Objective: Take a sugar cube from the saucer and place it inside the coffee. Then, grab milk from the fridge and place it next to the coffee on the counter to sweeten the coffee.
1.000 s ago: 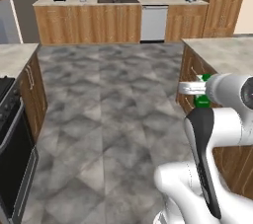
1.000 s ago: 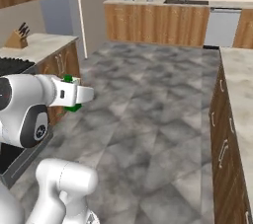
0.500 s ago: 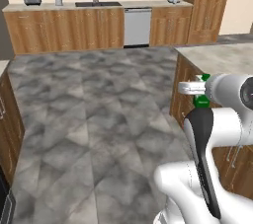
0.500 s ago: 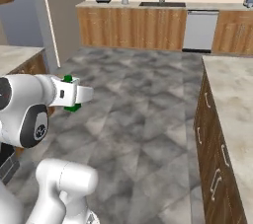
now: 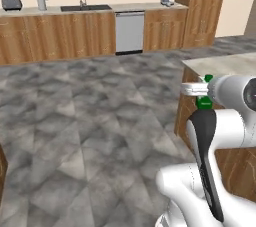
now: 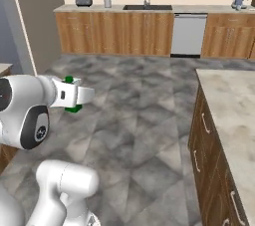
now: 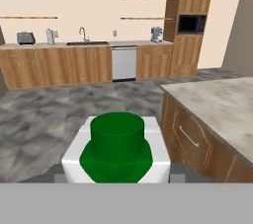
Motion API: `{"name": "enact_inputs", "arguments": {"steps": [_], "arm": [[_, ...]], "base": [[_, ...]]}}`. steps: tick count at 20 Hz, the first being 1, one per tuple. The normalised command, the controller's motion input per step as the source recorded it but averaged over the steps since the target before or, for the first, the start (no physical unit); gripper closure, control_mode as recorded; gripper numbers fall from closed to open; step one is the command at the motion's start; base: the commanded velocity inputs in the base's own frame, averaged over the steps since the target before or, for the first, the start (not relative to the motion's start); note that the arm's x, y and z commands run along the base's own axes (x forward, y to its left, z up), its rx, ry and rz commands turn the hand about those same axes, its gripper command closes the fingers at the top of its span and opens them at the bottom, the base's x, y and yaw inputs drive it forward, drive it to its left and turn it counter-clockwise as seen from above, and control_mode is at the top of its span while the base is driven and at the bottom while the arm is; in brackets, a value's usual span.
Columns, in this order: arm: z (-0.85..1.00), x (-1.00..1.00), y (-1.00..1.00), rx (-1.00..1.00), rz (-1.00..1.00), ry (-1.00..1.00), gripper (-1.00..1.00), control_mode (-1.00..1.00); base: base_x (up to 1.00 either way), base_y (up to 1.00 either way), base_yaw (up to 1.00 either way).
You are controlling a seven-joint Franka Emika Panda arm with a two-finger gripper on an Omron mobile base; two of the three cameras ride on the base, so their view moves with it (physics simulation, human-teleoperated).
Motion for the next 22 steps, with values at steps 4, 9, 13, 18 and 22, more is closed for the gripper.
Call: {"name": "enact_inputs", "arguments": {"steps": [4,9,13,18,22], "arm": [[0.00,0.00,0.00,0.00,0.00,0.00,1.00,1.00],[0.00,0.00,0.00,0.00,0.00,0.00,1.00,1.00],[0.00,0.00,0.00,0.00,0.00,0.00,1.00,1.00],[0.00,0.00,0.00,0.00,0.00,0.00,1.00,1.00],[0.00,0.00,0.00,0.00,0.00,0.00,1.00,1.00]], "base": [[1.00,0.45,-0.07],[1.00,0.42,-0.04],[1.00,0.42,-0.06],[1.00,0.40,-0.04],[1.00,0.32,-0.05]]}}
